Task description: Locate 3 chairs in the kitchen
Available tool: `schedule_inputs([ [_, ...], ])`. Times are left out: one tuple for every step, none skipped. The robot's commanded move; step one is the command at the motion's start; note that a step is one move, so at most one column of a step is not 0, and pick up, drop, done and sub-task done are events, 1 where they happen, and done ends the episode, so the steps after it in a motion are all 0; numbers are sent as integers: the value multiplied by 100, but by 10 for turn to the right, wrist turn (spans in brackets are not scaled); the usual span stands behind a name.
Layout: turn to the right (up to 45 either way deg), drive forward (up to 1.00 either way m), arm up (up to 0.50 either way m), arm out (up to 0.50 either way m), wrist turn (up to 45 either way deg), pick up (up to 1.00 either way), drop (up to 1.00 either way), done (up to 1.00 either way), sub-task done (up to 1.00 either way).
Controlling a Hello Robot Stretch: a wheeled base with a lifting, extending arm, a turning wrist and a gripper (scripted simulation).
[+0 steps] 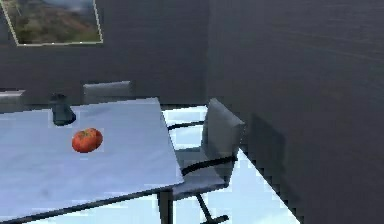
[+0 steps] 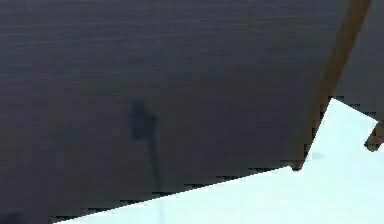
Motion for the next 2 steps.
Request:
schedule_inputs([
  [-450, 0, 0, 0, 0, 0, 0, 0, 0],
  [-450, 0, 0, 0, 0, 0, 0, 0, 0],
])
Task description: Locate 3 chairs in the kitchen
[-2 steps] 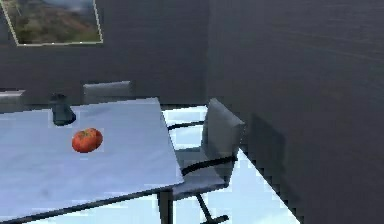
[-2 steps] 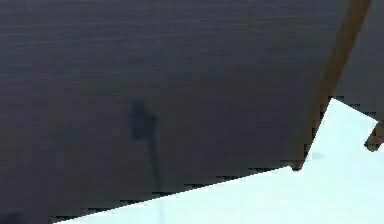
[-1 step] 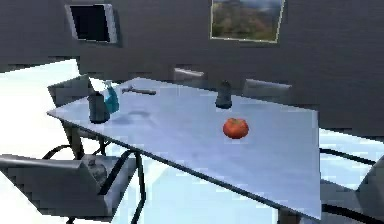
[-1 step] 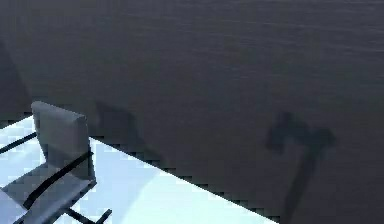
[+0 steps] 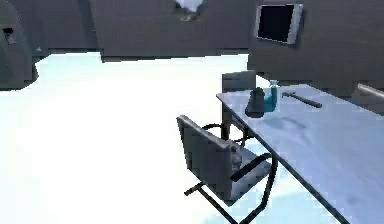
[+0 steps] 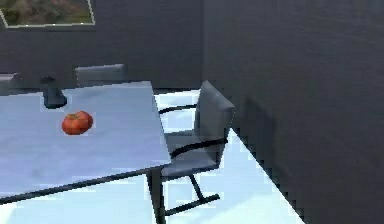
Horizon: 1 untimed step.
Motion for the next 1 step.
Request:
schedule_inputs([
  [-240, 0, 0, 0, 0, 0, 0, 0, 0],
])
